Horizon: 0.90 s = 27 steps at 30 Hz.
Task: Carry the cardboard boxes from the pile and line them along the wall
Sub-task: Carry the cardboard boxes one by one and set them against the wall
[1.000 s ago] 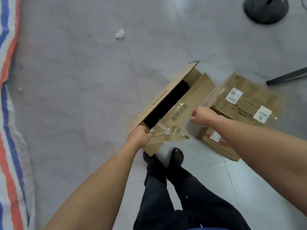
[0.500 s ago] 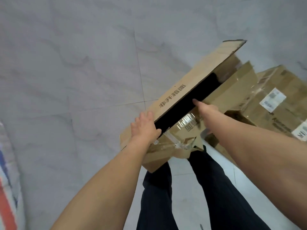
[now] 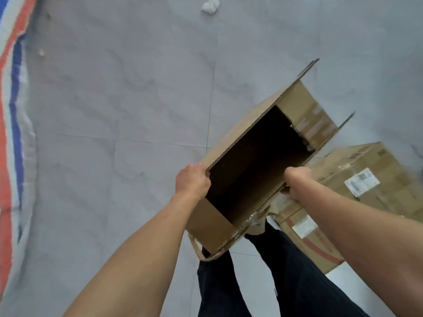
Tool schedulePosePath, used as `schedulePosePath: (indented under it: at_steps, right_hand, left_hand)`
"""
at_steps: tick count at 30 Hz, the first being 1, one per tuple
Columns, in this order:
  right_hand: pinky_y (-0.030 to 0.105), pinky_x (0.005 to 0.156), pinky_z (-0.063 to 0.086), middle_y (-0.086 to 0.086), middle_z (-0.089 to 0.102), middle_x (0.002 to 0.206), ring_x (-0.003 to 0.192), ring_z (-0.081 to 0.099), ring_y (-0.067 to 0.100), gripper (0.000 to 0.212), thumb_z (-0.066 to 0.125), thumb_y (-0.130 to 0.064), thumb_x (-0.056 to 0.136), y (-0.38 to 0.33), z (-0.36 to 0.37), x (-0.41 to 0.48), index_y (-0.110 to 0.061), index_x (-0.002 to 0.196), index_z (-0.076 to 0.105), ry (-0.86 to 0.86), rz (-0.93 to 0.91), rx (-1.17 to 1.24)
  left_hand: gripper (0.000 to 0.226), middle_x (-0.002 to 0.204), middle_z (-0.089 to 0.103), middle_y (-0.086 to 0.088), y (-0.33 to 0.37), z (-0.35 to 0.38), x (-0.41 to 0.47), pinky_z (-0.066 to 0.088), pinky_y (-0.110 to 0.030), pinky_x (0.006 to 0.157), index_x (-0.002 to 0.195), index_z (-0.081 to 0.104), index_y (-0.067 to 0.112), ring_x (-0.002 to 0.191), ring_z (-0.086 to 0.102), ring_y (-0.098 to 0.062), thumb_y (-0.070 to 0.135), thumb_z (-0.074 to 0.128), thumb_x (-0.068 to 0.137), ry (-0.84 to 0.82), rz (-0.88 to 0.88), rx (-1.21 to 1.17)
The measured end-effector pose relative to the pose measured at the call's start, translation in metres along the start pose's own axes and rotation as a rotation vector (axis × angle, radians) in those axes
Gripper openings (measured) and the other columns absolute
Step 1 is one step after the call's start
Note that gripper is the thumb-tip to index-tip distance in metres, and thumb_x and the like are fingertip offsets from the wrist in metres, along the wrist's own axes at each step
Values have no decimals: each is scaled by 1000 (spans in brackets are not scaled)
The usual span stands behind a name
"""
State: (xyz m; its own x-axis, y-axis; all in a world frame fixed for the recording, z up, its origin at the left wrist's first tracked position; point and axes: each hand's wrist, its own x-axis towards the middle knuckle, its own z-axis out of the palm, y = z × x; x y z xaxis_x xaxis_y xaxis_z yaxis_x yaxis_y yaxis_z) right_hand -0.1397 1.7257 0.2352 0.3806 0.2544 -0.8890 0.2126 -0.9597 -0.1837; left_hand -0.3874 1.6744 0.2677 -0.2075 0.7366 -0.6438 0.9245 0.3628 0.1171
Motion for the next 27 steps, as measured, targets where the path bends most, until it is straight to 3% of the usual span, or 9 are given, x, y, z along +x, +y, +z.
schedulePosePath:
  at_steps: [2,6,9,11,14,17,21,24,27]
  right_hand:
    - [47,91,55,12,51,103,89,54,29,23,47,-15,94,-18,-5,-26,-18,72,40,-19,-111,-88]
    - [36,70,52,11,55,79,72,53,27,23,60,-26,93,-51,4,-105,-4,91,55,-41,-333,-313]
    - [37,70,51,18,56,113,94,59,32,73,72,-29,86,-57,26,-175,-7,143,32,-165,-441,-600]
    - [41,78,52,21,47,135,114,55,37,93,75,-29,84,-47,47,-228,-7,152,15,-245,-523,-771]
    - [36,55,52,19,55,120,87,60,29,60,65,-28,89,-21,77,-291,-1,137,40,-331,-651,-923]
    - [44,64,62,21,60,110,80,67,37,27,47,-15,95,10,100,-354,1,115,56,-402,-771,-1020]
    - [47,62,61,25,64,86,67,68,39,20,41,-2,91,64,128,-451,8,94,59,-428,-992,-1071]
    - [48,61,62,27,67,77,64,70,40,19,41,1,88,108,152,-530,7,84,59,-404,-1216,-1156]
    - [43,62,63,20,67,81,66,71,34,16,48,-8,91,140,171,-600,0,84,59,-371,-1469,-1198]
  left_hand:
    - [22,99,67,-14,-10,-24,-33,42,-34,70,98,65,11,95,60,-36,22,46,93,59,-22,-41]
    - [22,103,66,-14,-42,-70,-95,43,-34,74,100,66,11,101,59,-35,24,50,93,172,-124,-156]
    - [21,101,66,-15,-70,-99,-140,42,-33,72,100,65,8,100,59,-35,23,53,91,224,-240,-253]
    - [17,99,65,-14,-97,-115,-178,41,-30,69,97,63,8,95,59,-33,21,54,90,271,-337,-339]
    - [18,104,66,-13,-139,-124,-240,48,-31,75,100,63,6,95,60,-32,21,56,90,356,-460,-456]
    - [27,114,62,-13,-181,-115,-316,51,-34,84,115,59,5,103,60,-31,21,57,94,455,-573,-546]
    - [21,92,54,-6,-224,-106,-433,47,-25,64,112,54,7,85,59,-19,22,53,98,610,-653,-610]
    - [11,82,48,-5,-265,-105,-525,41,-24,54,89,48,13,72,55,-18,20,53,95,693,-749,-679]
    - [27,70,40,-5,-295,-108,-600,35,-26,49,70,37,17,59,45,-16,18,55,89,787,-837,-726]
